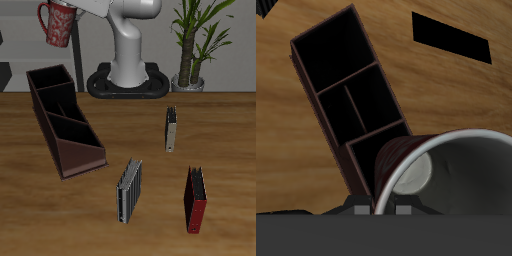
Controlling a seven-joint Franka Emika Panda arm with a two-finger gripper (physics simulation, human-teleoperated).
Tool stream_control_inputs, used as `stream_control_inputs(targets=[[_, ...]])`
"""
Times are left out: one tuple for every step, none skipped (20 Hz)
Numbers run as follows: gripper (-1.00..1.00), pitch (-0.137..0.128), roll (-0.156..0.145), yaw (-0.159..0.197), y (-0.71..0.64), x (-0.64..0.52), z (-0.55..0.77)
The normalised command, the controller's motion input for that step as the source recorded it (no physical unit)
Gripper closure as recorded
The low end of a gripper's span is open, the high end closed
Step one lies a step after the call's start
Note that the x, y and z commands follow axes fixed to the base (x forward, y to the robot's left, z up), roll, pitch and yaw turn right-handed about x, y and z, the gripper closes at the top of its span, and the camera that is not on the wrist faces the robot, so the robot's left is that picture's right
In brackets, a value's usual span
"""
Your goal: Place the red mug into the right desk caddy's right compartment
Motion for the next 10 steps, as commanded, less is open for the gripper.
stream_control_inputs(targets=[[1.00,0.000,0.000,0.000,0.00,0.00,0.00],[1.00,-0.142,0.045,0.179,0.31,-0.58,-0.50],[1.00,0.058,0.098,-0.041,0.03,-0.11,-0.27],[1.00,0.000,0.000,0.000,0.04,-0.01,-0.01],[1.00,-0.018,-0.018,0.005,0.00,-0.10,-0.08],[1.00,-0.049,0.000,0.034,0.01,-0.04,-0.10],[1.00,0.019,-0.085,-0.119,-0.32,-0.02,-0.11],[1.00,0.036,0.021,-0.096,-0.14,0.05,-0.08],[1.00,0.009,-0.004,-0.013,-0.13,0.05,-0.06],[1.00,0.009,-0.141,-0.136,-0.28,0.06,-0.13]])
